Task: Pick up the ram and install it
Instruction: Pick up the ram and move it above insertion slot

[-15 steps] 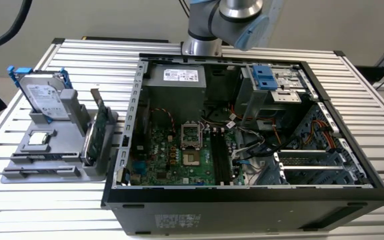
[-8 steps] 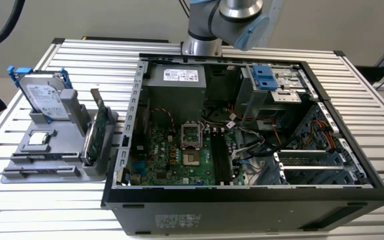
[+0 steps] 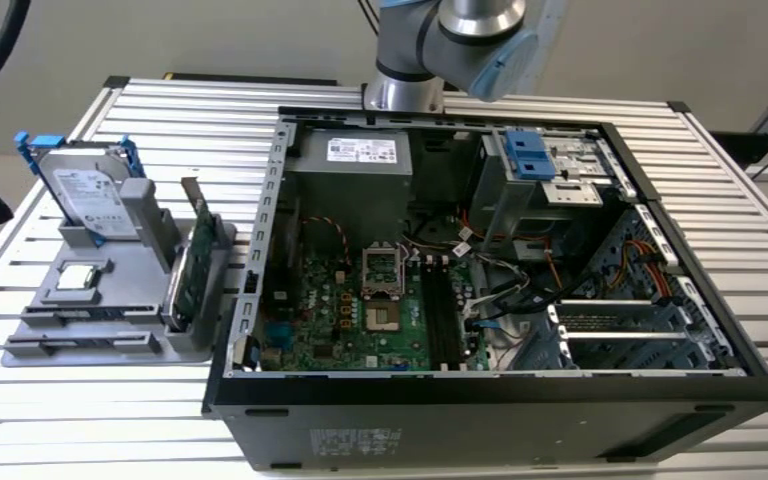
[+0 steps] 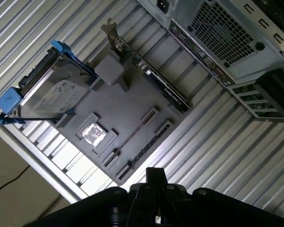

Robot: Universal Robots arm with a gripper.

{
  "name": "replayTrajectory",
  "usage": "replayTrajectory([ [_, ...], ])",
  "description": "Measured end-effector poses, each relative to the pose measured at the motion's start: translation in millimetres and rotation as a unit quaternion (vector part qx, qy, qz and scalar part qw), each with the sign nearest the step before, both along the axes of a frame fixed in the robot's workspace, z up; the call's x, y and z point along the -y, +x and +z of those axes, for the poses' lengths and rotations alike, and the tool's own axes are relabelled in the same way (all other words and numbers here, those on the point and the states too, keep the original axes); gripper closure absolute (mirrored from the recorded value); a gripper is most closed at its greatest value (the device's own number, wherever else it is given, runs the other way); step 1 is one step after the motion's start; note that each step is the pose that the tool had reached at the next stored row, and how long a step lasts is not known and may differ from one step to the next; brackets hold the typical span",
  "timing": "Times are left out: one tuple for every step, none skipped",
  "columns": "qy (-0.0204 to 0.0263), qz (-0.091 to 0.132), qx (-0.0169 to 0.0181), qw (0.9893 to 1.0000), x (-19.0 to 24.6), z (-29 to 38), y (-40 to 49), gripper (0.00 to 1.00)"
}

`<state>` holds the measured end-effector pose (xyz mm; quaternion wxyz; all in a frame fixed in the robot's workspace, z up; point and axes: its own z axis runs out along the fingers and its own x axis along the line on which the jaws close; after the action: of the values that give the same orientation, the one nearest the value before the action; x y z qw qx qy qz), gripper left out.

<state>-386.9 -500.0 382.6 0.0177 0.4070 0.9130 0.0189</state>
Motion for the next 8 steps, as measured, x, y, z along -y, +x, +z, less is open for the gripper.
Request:
replayTrajectory([
  [0.0000,-0.004,0.0000,1.0000,0.0,0.0,0.0,1.00],
  [0.0000,-0.008,0.0000,1.0000,0.1,0.0,0.0,1.00],
  [0.0000,-0.012,0.0000,0.9999,0.1,0.0,0.0,1.00],
  [0.0000,-0.017,0.0000,0.9999,0.2,0.0,0.0,1.00],
  [0.0000,-0.021,0.0000,0.9998,0.2,0.0,0.0,1.00],
  [0.0000,-0.025,0.0000,0.9997,0.3,0.0,0.0,1.00],
  [0.0000,-0.029,0.0000,0.9996,0.4,0.0,0.0,1.00],
  [0.0000,-0.033,0.0000,0.9994,0.4,0.0,0.0,1.00],
])
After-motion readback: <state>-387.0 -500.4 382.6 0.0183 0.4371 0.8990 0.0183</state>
